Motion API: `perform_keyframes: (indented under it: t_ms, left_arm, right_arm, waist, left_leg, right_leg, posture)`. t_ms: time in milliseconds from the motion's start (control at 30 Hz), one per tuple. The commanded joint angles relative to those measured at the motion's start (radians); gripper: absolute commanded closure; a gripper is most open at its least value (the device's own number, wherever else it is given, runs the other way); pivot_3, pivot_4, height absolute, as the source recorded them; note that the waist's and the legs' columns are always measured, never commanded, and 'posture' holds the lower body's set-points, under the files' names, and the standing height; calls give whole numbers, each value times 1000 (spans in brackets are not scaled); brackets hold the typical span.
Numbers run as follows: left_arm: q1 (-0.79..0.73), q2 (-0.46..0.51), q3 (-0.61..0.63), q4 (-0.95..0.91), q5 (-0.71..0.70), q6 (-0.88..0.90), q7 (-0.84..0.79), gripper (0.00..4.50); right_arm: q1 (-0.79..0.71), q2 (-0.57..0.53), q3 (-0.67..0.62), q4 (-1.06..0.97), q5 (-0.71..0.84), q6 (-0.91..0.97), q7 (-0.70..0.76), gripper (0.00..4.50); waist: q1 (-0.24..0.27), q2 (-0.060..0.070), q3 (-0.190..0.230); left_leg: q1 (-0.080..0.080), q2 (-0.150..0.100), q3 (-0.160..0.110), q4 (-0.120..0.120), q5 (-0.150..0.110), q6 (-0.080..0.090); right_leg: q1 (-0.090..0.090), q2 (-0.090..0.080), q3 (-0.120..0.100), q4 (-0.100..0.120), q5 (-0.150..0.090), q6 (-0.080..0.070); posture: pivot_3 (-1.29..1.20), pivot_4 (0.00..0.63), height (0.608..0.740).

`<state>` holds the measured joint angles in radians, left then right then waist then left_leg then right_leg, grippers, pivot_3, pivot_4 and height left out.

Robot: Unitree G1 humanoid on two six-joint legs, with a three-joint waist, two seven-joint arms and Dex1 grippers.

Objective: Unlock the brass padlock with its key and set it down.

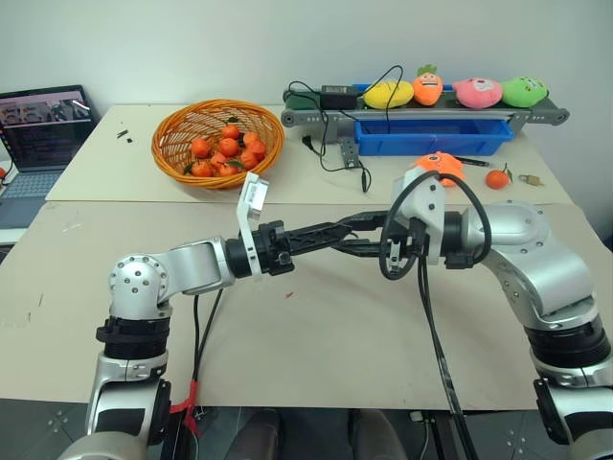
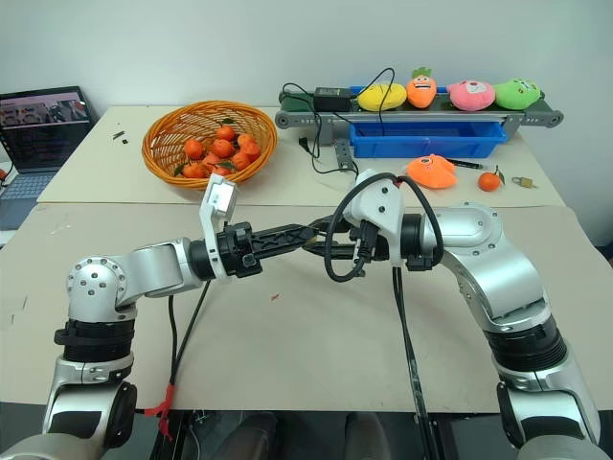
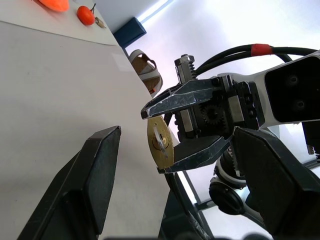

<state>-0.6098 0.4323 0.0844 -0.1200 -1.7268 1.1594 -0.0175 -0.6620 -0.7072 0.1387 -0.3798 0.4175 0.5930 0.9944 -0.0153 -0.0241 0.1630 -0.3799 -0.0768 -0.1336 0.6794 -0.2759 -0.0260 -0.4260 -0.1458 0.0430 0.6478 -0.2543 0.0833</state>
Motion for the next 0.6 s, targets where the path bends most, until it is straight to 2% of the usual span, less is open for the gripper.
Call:
perform_keyframes:
  t_ms: [33,167,267,567,600]
  left_arm:
    - [-13,9,5,-22,-29,-19,-3,2141]
    - [-11,10,4,-25,-33,-23,-7,3664]
    - [-11,13,1,-24,-44,-24,-4,4496]
    - [-14,31,-18,-34,-76,-28,9,4492]
    - [-14,32,-20,-34,-77,-30,12,4492]
  right_arm:
    - [-19,-8,-37,-31,17,-1,-4,3572]
    - [-18,-11,-39,-30,17,-1,-6,3572]
    - [-19,-14,-40,-30,19,-2,-6,3572]
    - [-22,-19,-42,-25,21,-3,-7,3572]
    - [-23,-19,-42,-25,23,-1,-7,3084]
  waist:
    - [0,0,0]
    - [0,0,0]
    - [0,0,0]
    - [0,0,0]
    - [0,0,0]
  left_leg:
    - [0,0,0,0,0,0]
    - [0,0,0,0,0,0]
    - [0,0,0,0,0,0]
    - [0,0,0,0,0,0]
    - [0,0,0,0,0,0]
  right_leg:
    - [0,0,0,0,0,0]
    - [0,0,0,0,0,0]
    - [0,0,0,0,0,0]
    - [0,0,0,0,0,0]
    - [0,0,0,0,0,0]
  posture:
    - [0,150,740]
    - [0,150,740]
    - [0,150,740]
    - [0,150,740]
    - [0,150,740]
